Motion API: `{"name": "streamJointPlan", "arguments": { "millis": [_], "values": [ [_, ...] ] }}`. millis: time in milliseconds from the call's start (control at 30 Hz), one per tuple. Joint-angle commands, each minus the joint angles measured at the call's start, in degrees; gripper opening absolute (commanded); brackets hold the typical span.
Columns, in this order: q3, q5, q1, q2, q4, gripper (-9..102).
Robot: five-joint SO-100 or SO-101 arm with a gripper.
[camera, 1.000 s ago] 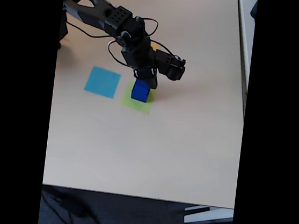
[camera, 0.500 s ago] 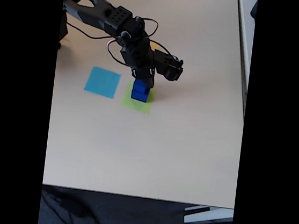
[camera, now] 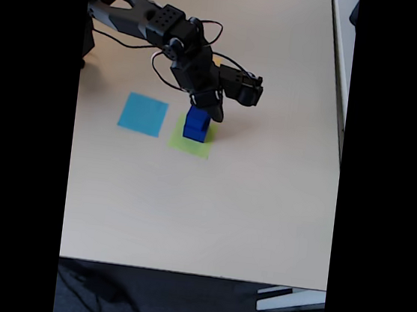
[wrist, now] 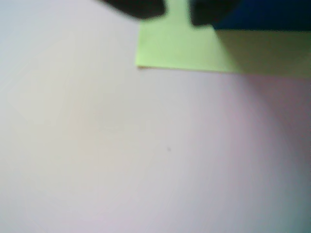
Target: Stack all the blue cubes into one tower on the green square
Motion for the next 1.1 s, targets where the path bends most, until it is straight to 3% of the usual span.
{"name": "streamJointPlan", "arguments": {
  "millis": [0,1067],
  "values": [
    [-4.4,-0.8,0.6,1.2,0.6,0],
    [0.2,-3.7,6.8,0.6,5.3,0]
  ]
}}
